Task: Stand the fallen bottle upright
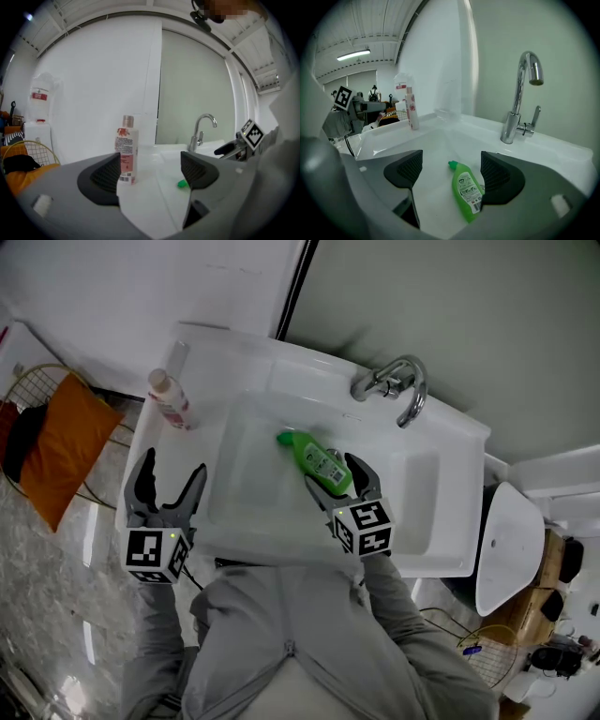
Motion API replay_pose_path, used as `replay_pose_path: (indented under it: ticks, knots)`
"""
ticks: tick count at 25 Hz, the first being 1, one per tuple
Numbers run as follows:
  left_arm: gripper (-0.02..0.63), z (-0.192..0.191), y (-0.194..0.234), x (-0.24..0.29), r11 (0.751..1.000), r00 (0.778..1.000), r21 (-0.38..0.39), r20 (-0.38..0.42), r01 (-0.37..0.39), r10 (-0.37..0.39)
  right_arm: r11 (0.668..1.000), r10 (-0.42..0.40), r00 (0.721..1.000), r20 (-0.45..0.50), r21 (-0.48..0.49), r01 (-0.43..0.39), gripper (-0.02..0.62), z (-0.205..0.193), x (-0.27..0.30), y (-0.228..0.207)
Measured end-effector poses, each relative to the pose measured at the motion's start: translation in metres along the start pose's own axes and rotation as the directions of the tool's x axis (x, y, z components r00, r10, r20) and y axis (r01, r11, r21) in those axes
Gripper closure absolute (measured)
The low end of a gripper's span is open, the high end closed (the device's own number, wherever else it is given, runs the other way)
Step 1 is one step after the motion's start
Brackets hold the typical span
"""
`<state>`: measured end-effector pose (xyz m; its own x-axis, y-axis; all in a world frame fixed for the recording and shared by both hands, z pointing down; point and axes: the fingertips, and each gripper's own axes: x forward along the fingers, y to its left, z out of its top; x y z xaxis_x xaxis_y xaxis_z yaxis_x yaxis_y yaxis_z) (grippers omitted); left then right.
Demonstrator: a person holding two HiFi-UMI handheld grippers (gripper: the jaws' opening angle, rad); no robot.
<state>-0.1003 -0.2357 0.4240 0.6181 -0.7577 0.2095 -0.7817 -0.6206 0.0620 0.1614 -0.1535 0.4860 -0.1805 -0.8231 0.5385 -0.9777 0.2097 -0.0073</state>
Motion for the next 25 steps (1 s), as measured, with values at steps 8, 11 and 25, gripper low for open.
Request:
replay_pose_path:
  ticks: [8,11,25]
  knots:
    - [0.178,-0.004,-0.017,-0.016,0.999,1.0,-0.046,0.003,0.001,-0.001,0.995,0.045,0.983,-0.178,-0.075,-0.059,0.199,-0.035,0.031,-0.009]
    - [0.178,-0.004,-0.017,-0.018,0.999,1.0,-0.044,0.003,-0.002,0.002,0.99,0.048,0.967,-0.249,-0.116,-0.078,0.192,-0.051,0.041,-0.012]
    - [0.178,-0.011,-0.03,-0.018,1.0,0.999,0.005,-0.046,0.023,-0.023,0.963,0.03,0.855,-0.517,-0.214,-0.164,0.167,-0.118,0.083,-0.039]
